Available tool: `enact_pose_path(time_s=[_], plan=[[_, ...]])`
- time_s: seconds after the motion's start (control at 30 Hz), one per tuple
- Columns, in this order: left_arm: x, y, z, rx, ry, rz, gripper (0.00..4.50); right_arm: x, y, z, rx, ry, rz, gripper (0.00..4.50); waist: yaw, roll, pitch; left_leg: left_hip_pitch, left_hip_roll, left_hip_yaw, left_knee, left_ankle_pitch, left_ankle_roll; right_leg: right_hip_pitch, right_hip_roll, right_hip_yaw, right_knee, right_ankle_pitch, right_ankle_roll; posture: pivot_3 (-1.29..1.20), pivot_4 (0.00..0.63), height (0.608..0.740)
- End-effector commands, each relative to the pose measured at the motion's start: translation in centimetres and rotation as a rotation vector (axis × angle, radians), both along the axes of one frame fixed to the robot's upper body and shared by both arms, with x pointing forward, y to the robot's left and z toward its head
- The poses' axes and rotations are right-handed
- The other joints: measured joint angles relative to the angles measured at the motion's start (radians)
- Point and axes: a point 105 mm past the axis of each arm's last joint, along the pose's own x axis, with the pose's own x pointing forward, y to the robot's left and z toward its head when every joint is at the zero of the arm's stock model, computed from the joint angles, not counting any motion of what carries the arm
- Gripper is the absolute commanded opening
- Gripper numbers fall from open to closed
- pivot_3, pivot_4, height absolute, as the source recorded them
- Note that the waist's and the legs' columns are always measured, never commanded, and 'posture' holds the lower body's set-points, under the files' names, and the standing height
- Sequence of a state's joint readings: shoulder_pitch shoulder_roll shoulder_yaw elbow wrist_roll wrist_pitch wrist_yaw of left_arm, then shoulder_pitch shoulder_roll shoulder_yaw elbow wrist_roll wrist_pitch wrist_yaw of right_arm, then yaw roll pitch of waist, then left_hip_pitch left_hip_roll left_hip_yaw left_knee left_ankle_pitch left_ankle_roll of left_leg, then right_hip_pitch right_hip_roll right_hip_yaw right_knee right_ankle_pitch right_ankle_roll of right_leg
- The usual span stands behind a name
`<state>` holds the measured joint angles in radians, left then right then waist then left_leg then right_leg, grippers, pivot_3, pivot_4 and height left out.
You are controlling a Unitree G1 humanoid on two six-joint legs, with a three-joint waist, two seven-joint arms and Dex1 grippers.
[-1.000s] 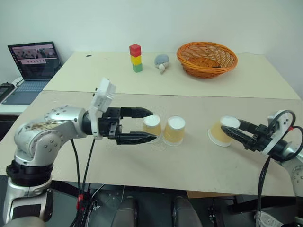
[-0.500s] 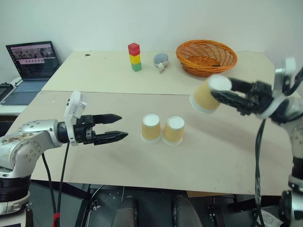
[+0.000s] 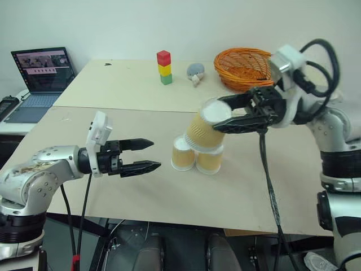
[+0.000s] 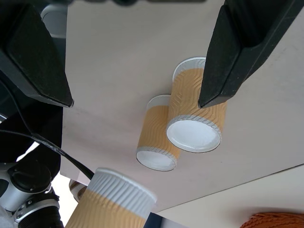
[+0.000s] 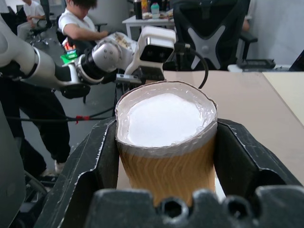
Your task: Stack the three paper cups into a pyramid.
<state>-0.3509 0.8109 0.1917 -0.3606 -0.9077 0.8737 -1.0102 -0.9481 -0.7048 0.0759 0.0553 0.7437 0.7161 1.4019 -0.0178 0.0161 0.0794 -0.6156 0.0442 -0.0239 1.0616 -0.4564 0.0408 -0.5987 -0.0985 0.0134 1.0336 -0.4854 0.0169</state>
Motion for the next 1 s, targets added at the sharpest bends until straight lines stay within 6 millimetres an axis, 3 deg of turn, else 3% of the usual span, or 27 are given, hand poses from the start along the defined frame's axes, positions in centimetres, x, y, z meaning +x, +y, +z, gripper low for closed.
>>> enact_pose_path(time_s=[0.03,0.27,1.0], plan=[[-0.5,-0.5,1.1,-0.016,-0.067,-0.019,4.50,0.4,0.5,1.1,0.020,-0.049,0.025,2.61,-0.001,0.000,0.000,0.000,0.000,0.000,0.000,0.000,0.000,0.000,0.000,0.000,0.000,0.000,0.000,0.00,0.150,0.629],[-0.4,-0.7,1.5,-0.034,-0.078,-0.019,4.50,2.2,0.7,0.7,0.011,-0.043,0.006,2.61,-0.004,0.000,0.000,0.000,0.000,0.000,-0.001,0.003,-0.005,-0.001,0.000,0.000,0.009,0.000,0.000,0.00,0.150,0.629],[-0.2,-1.0,1.8,-0.068,-0.079,-0.009,4.50,3.4,1.2,-1.3,-0.038,-0.010,-0.001,2.61,-0.028,0.000,0.000,0.000,-0.008,-0.001,-0.001,0.003,-0.005,-0.002,-0.012,-0.001,0.013,0.000,0.000,0.00,0.150,0.629]])
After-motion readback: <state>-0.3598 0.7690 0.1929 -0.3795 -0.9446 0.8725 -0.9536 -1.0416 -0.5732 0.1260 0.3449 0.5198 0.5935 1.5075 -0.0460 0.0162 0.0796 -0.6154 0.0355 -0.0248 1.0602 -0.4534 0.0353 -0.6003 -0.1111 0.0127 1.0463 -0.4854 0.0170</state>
